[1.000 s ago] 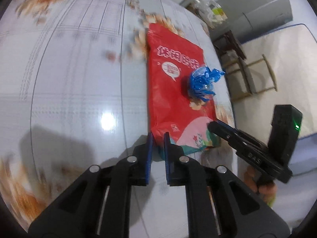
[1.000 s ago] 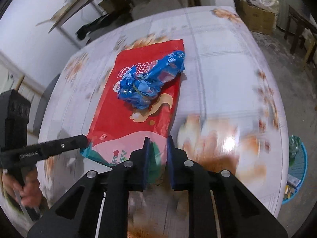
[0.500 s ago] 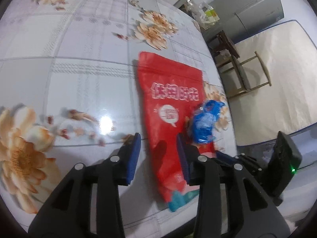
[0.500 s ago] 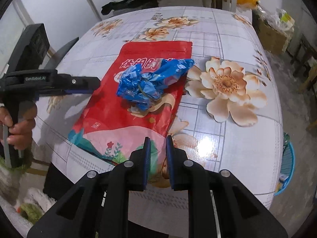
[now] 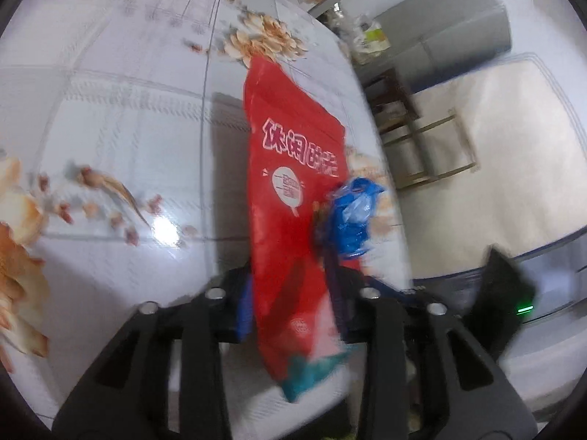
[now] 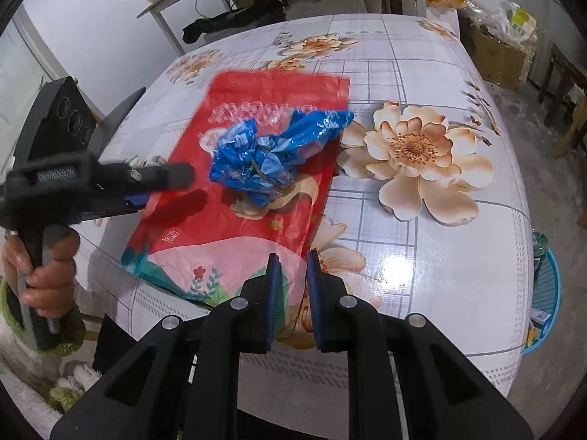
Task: Collect trash
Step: 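Grasp the edge of the red snack bag with the left tool, then grasp the blue wrapper with the right tool while the left tool holds the bag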
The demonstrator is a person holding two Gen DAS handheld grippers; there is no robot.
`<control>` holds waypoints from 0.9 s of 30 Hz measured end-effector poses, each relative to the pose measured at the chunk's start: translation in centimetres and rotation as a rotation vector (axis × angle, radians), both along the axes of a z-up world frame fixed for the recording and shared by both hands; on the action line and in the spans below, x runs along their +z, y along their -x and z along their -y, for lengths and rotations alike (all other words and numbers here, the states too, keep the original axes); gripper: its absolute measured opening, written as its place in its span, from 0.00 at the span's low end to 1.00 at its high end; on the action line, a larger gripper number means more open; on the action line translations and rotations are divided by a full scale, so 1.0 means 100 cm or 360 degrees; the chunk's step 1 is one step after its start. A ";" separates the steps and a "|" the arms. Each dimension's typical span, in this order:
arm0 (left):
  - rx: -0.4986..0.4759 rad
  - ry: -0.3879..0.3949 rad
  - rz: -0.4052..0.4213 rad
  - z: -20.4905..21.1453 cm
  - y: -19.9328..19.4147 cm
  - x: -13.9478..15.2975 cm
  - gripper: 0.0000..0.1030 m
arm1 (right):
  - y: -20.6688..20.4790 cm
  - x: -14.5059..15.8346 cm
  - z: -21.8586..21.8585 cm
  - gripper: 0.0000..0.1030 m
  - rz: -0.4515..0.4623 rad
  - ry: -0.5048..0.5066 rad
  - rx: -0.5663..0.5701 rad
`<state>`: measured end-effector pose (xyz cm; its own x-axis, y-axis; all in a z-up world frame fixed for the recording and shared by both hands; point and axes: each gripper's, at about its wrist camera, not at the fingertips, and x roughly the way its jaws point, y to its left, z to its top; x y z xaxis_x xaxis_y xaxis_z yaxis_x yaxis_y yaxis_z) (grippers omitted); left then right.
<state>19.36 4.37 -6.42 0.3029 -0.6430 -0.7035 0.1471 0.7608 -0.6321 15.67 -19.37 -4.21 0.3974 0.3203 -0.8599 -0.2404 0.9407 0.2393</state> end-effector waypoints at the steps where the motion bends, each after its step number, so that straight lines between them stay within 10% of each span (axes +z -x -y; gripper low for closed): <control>1: -0.0007 -0.0073 0.0034 0.005 0.000 0.002 0.18 | 0.000 0.000 -0.001 0.15 0.0001 0.0009 -0.0003; 13: -0.0040 -0.0361 0.0229 0.013 0.008 0.012 0.10 | -0.020 0.034 0.009 0.54 0.0068 -0.0228 -0.0164; 27: -0.0056 -0.0483 0.0320 0.018 0.012 0.013 0.02 | -0.067 0.023 -0.032 0.55 0.0039 -0.0116 -0.0149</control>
<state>18.13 2.52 -5.08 0.4360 -0.4265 -0.7925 0.2748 0.9016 -0.3341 22.37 -16.16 -1.96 0.4490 0.3421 -0.8254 -0.1592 0.9396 0.3028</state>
